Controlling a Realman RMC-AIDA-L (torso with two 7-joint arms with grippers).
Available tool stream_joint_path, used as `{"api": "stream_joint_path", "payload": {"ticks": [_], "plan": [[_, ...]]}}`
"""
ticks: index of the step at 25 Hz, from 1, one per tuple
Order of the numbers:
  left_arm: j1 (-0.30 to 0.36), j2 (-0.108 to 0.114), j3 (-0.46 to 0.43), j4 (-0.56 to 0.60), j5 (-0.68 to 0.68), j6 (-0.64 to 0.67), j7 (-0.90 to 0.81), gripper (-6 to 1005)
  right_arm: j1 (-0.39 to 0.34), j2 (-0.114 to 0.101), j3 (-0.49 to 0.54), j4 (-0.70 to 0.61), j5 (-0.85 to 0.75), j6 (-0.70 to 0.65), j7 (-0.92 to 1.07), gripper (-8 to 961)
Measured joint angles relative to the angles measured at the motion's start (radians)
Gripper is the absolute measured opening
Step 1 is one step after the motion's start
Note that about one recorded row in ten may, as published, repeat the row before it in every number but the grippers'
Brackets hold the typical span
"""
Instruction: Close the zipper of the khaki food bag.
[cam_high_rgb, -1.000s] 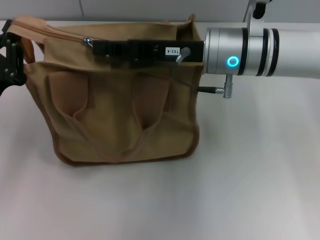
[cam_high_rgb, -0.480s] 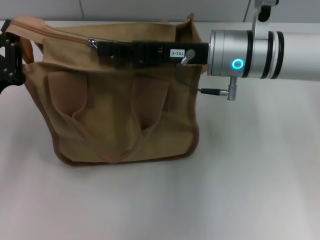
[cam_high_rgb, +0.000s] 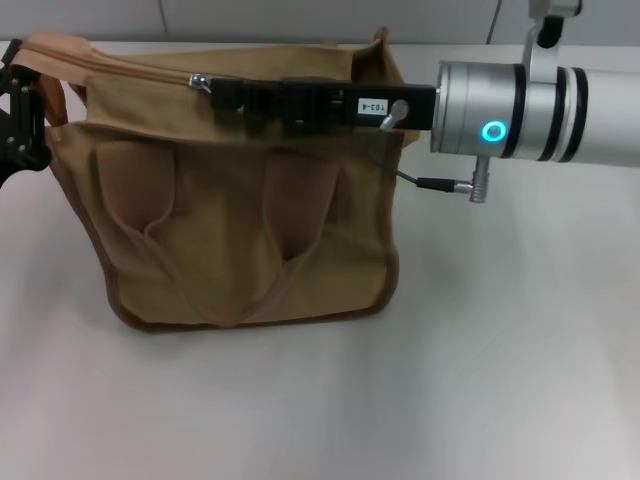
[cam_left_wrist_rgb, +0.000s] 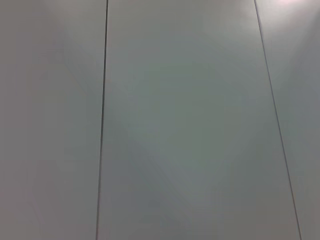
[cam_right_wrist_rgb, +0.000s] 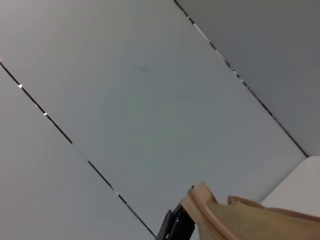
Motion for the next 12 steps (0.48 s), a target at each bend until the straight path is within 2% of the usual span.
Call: {"api": "stream_joint_path", "payload": {"ticks": [2,12], "plan": [[0.000,0.000,0.000,0.000,0.000,0.000,0.000,39,-0.022,0.000,-0.006,-0.029,0.000,-0.005,0.004,9],[0.000,0.000,0.000,0.000,0.000,0.000,0.000,40,-0.036,0.000,-0.009,-0.044,-0.001,-0.012,0.008,9]]}}
